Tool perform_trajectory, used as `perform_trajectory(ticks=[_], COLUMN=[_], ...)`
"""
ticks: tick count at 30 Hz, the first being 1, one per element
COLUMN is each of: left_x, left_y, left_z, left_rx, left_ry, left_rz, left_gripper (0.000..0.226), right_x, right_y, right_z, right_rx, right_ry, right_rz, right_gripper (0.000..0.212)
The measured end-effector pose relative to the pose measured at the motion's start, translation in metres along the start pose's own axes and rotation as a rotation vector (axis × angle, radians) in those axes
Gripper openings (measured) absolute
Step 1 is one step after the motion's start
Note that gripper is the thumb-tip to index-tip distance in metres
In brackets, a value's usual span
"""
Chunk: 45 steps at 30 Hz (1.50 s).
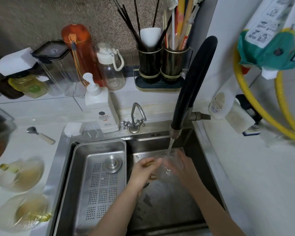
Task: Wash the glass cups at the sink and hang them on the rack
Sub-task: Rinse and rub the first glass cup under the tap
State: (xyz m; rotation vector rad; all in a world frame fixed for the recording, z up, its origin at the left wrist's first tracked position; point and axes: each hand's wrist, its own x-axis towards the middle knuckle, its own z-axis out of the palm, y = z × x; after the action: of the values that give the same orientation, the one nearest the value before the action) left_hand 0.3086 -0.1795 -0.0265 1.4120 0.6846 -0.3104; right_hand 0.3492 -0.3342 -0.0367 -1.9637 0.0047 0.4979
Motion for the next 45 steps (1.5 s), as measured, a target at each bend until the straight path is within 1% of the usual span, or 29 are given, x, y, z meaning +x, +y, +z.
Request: perform_trajectory(ticks=[3, 4, 7, 10, 12, 14, 15, 16, 19, 21, 22, 24, 26, 27, 29, 30, 31, 32, 34, 35, 36, 37, 39, 40, 41, 43, 45], left_x=[-0.001, -0.002, -0.005, -0.012, -0.016, -0.020, -0.022, -0.025, -0.027, -0.028, -0.027, -0.022, -0.020, -0.019, -0.017, -0.015, -0.010, -0.007, -0.003, -0.001, 0.001, 0.002, 0.001, 0.002, 0.001, -0.002, -0.003], left_y=[-0.002, -0.001, 0.002, 0.003, 0.004, 0.006, 0.006, 0.008, 0.015, 0.022, 0.025, 0.030, 0.035, 0.037, 0.040, 0.042, 0.044, 0.048, 0.053, 0.052, 0.050, 0.047, 0.042, 0.040, 0.040, 0.040, 0.038], left_z=[0.001, 0.002, 0.006, 0.007, 0.008, 0.009, 0.010, 0.010, 0.009, 0.008, 0.007, 0.007, 0.010, 0.014, 0.020, 0.022, 0.022, 0.021, 0.018, 0.018, 0.017, 0.019, 0.021, 0.022, 0.023, 0.023, 0.021], left_rx=[-0.042, -0.061, -0.144, -0.196, -0.228, -0.192, -0.154, -0.137, -0.125, -0.114, -0.124, -0.184, -0.299, -0.359, -0.463, -0.507, -0.528, -0.529, -0.470, -0.426, -0.380, -0.339, -0.255, -0.227, -0.226, -0.242, -0.200], left_ry=[0.032, 0.042, 0.071, 0.077, 0.073, 0.049, 0.027, 0.013, -0.026, -0.041, -0.038, 0.008, 0.005, -0.038, -0.122, -0.124, -0.116, -0.103, -0.065, -0.050, -0.043, -0.033, -0.014, -0.021, -0.042, -0.104, -0.128], left_rz=[-0.095, -0.117, -0.148, -0.122, -0.081, 0.002, 0.060, 0.114, 0.276, 0.341, 0.355, 0.356, 0.301, 0.268, 0.211, 0.186, 0.168, 0.168, 0.154, 0.129, 0.106, 0.086, 0.071, 0.076, 0.106, 0.229, 0.322], left_gripper=[0.043, 0.043, 0.045, 0.041, 0.042, 0.046, 0.048, 0.048, 0.049, 0.060, 0.070, 0.084, 0.087, 0.082, 0.066, 0.064, 0.065, 0.064, 0.054, 0.052, 0.054, 0.058, 0.065, 0.065, 0.060, 0.050, 0.069], right_x=[-0.005, -0.006, 0.000, 0.003, 0.001, -0.002, -0.003, -0.005, -0.013, -0.017, -0.019, -0.023, -0.026, -0.028, -0.028, -0.027, -0.026, -0.023, -0.013, -0.009, -0.005, -0.005, -0.005, -0.004, -0.002, -0.001, 0.001], right_y=[-0.002, -0.006, -0.006, -0.007, -0.007, -0.010, -0.012, -0.017, -0.033, -0.040, -0.044, -0.051, -0.055, -0.059, -0.064, -0.066, -0.067, -0.065, -0.060, -0.061, -0.062, -0.068, -0.079, -0.082, -0.082, -0.080, -0.077], right_z=[0.007, 0.009, 0.010, 0.009, 0.009, 0.010, 0.010, 0.009, 0.002, -0.003, -0.005, -0.003, 0.004, 0.008, 0.011, 0.008, 0.004, -0.003, -0.015, -0.019, -0.021, -0.020, -0.013, -0.011, -0.010, -0.012, -0.016], right_rx=[0.033, 0.053, 0.058, 0.073, 0.109, 0.147, 0.168, 0.176, 0.188, 0.223, 0.252, 0.314, 0.317, 0.319, 0.353, 0.324, 0.237, 0.059, -0.431, -0.555, -0.548, -0.406, -0.031, 0.069, 0.113, 0.228, 0.376], right_ry=[0.005, -0.018, -0.037, -0.060, -0.067, -0.055, -0.051, -0.048, -0.004, 0.003, 0.003, 0.009, 0.016, 0.009, -0.020, -0.036, -0.054, -0.066, -0.046, -0.016, -0.020, -0.057, -0.189, -0.218, -0.220, -0.223, -0.203], right_rz=[0.087, 0.113, 0.185, 0.264, 0.304, 0.319, 0.302, 0.261, 0.107, 0.068, 0.054, 0.008, -0.038, -0.056, -0.063, -0.069, -0.091, -0.118, -0.202, -0.263, -0.304, -0.321, -0.262, -0.246, -0.229, -0.207, -0.156], right_gripper=[0.037, 0.036, 0.055, 0.055, 0.060, 0.068, 0.071, 0.070, 0.046, 0.040, 0.038, 0.029, 0.016, 0.014, 0.018, 0.019, 0.020, 0.022, 0.026, 0.026, 0.025, 0.021, 0.023, 0.025, 0.026, 0.026, 0.028])
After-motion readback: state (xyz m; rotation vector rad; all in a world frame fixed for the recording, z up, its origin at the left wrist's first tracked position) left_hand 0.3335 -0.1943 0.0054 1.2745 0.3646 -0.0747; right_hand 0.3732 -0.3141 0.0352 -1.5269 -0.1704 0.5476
